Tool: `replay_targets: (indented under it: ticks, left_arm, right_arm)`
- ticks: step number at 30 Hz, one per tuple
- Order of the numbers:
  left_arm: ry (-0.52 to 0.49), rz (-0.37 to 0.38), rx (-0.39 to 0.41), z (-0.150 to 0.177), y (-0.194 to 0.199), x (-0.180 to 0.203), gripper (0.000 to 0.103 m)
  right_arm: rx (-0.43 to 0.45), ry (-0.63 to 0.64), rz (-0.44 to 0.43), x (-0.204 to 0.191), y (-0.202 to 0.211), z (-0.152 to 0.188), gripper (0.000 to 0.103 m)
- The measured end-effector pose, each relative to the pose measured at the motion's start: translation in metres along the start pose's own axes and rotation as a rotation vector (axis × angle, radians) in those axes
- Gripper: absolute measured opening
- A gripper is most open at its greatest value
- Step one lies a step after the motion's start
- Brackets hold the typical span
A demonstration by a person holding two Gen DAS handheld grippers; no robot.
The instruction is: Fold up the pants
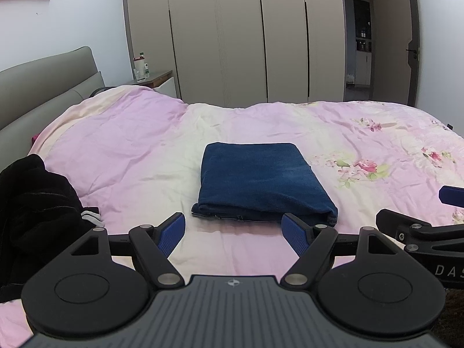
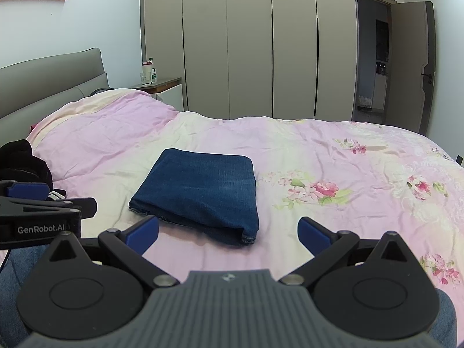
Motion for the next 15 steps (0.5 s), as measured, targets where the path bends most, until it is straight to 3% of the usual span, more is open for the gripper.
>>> replay_targets:
  ticks: [15]
  left_arm:
    - [-0.010, 0.017, 0.020, -0.0019, 0.0036, 0.0049, 0.089]
  right_arm:
    - [-0.003, -0.001, -0.003, 0.0001, -0.0002, 0.0009, 0.098]
Point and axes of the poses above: each gripper's, at about its wrist camera, not at the fingertips, and y roughly against the way its jaws point, x to its right, z to its underside, the point moved 9 cm from there along -y, roughly the way its jaws point, and after that the axes turned 9 degrees about -x, right-handed, at the moved point
